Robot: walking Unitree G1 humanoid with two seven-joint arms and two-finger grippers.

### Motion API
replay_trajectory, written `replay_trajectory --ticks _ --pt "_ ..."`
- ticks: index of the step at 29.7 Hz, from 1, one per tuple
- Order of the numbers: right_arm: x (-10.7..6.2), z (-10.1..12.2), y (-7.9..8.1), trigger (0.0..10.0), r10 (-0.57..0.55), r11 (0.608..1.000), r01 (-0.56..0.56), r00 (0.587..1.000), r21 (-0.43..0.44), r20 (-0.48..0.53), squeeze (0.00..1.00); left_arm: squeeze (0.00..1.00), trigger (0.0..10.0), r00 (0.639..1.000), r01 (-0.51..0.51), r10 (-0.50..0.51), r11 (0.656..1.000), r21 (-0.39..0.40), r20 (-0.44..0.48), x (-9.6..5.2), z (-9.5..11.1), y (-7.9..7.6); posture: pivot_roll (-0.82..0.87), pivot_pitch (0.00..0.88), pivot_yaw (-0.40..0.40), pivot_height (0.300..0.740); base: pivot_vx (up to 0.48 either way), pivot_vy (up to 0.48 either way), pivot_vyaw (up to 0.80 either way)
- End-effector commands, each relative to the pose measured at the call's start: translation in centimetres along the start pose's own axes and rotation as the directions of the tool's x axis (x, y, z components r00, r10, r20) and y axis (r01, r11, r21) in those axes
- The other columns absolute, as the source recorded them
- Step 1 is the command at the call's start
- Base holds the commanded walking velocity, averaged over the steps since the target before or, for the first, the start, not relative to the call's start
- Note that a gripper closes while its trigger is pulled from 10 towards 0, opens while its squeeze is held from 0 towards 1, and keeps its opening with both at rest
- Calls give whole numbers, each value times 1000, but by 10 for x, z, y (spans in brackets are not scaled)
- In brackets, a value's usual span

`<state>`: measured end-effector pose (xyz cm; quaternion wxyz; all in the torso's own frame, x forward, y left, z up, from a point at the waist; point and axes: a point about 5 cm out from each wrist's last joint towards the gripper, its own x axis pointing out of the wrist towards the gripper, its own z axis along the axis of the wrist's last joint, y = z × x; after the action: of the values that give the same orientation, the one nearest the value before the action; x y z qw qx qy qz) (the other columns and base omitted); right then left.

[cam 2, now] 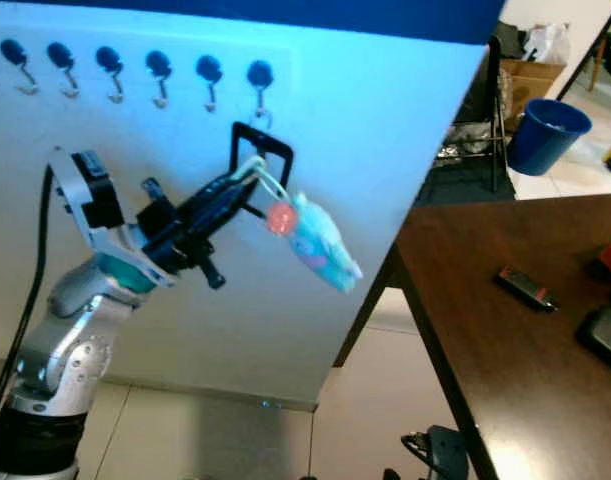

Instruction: Hang keys on a hook

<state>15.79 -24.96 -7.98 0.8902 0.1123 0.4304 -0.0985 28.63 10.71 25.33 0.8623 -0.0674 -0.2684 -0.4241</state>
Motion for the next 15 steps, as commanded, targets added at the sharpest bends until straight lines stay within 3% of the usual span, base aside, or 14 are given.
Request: replay_trajectory --ticks 1,4,7,15 --pt "-5 3 -20 10000 -78 996 77 997 49 13 0 0 10000 999 -37 37 999 3 20 -4 3 6 38 87 -30 740 0 0 0" --pt "-5 4 -22 10000 -76 996 76 997 41 12 0 0 10000 995 -94 94 995 -14 34 -12 8 16 42 87 -35 740 0 0 0" --pt "-5 4 -22 10000 -74 997 74 997 32 10 0 0 10000 996 -87 88 996 -16 24 -15 8 15 46 88 -37 740 0 0 0" --pt "-4 3 -16 10000 -66 998 66 998 25 7 0 0 10000 996 53 -47 996 -76 76 -2 11 -8 42 84 -33 740 0 0 0"
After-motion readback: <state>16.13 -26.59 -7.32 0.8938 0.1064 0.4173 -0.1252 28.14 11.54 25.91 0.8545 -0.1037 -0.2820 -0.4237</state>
